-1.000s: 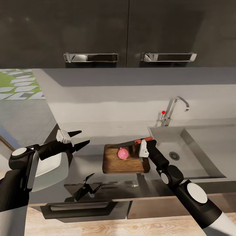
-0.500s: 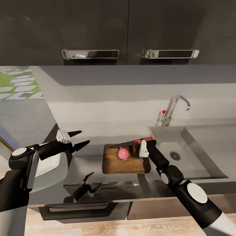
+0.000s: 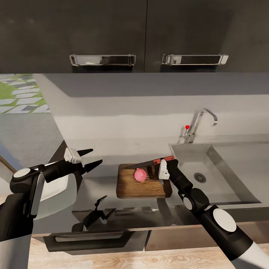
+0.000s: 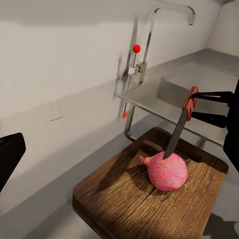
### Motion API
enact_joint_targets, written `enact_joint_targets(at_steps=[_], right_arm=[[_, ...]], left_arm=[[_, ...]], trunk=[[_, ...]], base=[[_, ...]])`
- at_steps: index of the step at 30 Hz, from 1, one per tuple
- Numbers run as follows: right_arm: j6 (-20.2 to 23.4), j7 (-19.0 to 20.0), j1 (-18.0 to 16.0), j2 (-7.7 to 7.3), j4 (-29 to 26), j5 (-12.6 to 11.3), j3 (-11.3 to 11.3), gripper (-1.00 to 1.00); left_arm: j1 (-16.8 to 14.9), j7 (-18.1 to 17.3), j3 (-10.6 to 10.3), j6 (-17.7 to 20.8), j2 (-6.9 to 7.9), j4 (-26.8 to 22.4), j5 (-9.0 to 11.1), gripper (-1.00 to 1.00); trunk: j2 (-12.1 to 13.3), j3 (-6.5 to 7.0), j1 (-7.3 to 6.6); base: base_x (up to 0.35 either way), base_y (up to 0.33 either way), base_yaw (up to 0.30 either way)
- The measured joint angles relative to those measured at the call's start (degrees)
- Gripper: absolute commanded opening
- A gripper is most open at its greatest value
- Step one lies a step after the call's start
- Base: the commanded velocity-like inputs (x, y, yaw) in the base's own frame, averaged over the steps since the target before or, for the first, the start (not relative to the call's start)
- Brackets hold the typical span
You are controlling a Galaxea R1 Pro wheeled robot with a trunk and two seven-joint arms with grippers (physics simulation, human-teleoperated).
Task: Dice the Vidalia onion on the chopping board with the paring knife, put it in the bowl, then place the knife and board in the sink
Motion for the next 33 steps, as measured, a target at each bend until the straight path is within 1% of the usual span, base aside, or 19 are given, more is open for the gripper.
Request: enact_joint_targets(at_steps=[3,7,12,30,33], right_arm=[[0.0,0.0,0.0,0.0,0.0,0.2,0.0,-1.0],[-0.1,0.2,0.0,-0.03,0.0,1.5,0.0,-1.0],[-0.2,0.2,0.0,-0.08,0.0,2.2,0.0,-1.0],[-0.2,0.2,0.0,-0.25,0.0,2.5,0.1,-1.0],[-0.2,0.2,0.0,-0.26,0.0,2.5,0.0,-1.0]], left_arm=[[0.0,0.0,0.0,0.0,0.0,0.0,0.0,1.0],[0.0,0.0,0.0,0.0,0.0,0.0,0.0,1.0],[0.0,0.0,0.0,0.0,0.0,0.0,0.0,1.0],[0.0,0.0,0.0,0.0,0.0,0.0,0.0,1.0],[0.0,0.0,0.0,0.0,0.01,0.0,0.0,1.0]], trunk=[[0.0,0.0,0.0],[0.0,0.0,0.0],[0.0,0.0,0.0],[0.0,0.0,0.0],[-1.2,-0.54,0.66]], base=[[0.0,0.0,0.0],[0.0,0.0,0.0],[0.0,0.0,0.0],[0.0,0.0,0.0],[0.0,0.0,0.0]])
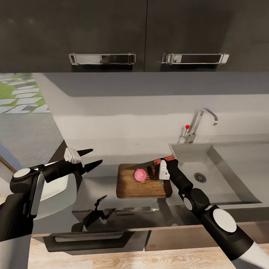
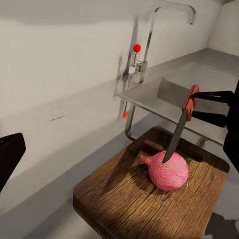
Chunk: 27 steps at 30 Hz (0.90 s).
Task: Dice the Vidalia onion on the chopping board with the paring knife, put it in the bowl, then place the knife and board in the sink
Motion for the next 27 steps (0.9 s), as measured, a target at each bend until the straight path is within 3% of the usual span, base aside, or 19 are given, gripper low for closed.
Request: enact_joint_targets(at_steps=[16,27], right_arm=[[0.0,0.0,0.0,0.01,0.0,0.0,0.0,-1.0],[0.0,0.1,0.0,0.04,0.0,0.0,0.0,-1.0]], left_arm=[[0.0,0.0,0.0,0.0,0.05,0.0,0.0,1.0],[0.0,0.0,0.0,0.0,0.07,0.0,0.0,1.0]], trunk=[[-6.4,-2.88,3.52],[-7.7,-3.43,4.18]], base=[[0.0,0.0,0.0],[0.0,0.0,0.0]])
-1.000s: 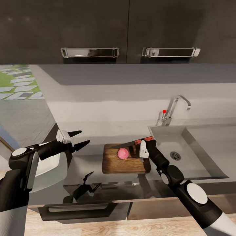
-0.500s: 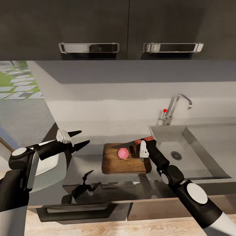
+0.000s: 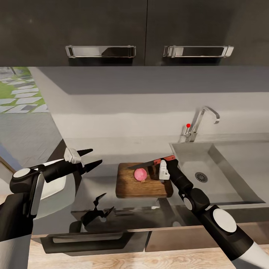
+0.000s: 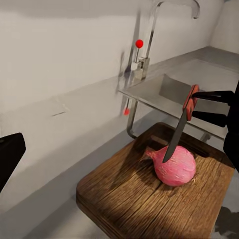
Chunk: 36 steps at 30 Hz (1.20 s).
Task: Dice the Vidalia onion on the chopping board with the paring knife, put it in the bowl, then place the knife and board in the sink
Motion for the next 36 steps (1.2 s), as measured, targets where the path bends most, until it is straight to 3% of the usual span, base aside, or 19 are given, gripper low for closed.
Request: enact_joint_targets(at_steps=[12,14,18,36], right_arm=[[-0.1,1.9,0.0,-0.24,0.0,0.1,0.0,-1.0],[0.0,1.9,0.0,-0.89,0.0,1.5,0.0,-1.0],[0.0,1.9,0.0,-1.64,0.0,2.0,0.0,-1.0],[0.0,1.9,0.0,-1.8,0.0,2.1,0.0,-1.0]], left_arm=[[0.0,0.0,0.0,0.0,0.0,0.1,0.0,1.0],[0.0,0.0,0.0,0.0,0.0,0.1,0.0,1.0],[0.0,0.0,0.0,0.0,0.0,0.0,0.0,1.0],[0.0,0.0,0.0,0.0,0.0,0.1,0.0,1.0]], trunk=[[0.0,0.0,0.0],[0.0,0.0,0.0],[0.0,0.0,0.0],[0.0,0.0,0.0]], base=[[0.0,0.0,0.0],[0.0,0.0,0.0],[0.0,0.0,0.0],[0.0,0.0,0.0]])
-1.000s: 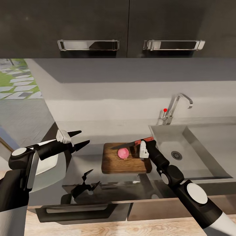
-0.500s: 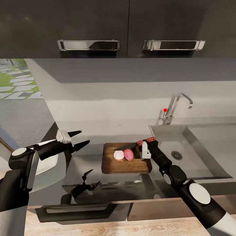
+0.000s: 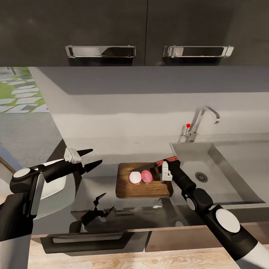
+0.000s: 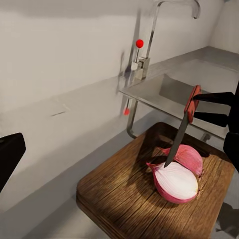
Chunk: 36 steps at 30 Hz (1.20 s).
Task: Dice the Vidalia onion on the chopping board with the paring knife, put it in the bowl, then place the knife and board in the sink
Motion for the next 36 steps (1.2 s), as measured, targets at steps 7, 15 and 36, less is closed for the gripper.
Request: enact_joint_targets(at_steps=[7,15,36], right_arm=[[0.0,0.0,0.0,0.0,0.0,0.0,0.0,-1.0],[0.0,0.0,0.0,0.0,0.0,0.0,0.0,-1.0],[0.0,1.6,0.0,-0.35,0.0,0.0,0.0,-1.0]], left_arm=[[0.0,0.0,0.1,0.1,0.0,0.0,0.0,1.0],[0.0,0.0,0.0,0.1,0.0,0.0,0.0,1.0],[0.0,0.0,0.1,0.1,0.0,0.0,0.0,1.0]], trunk=[[0.0,0.0,0.0],[0.0,0.0,0.0],[-3.6,-1.62,1.98]], base=[[0.0,0.0,0.0],[0.0,0.0,0.0],[0.0,0.0,0.0]])
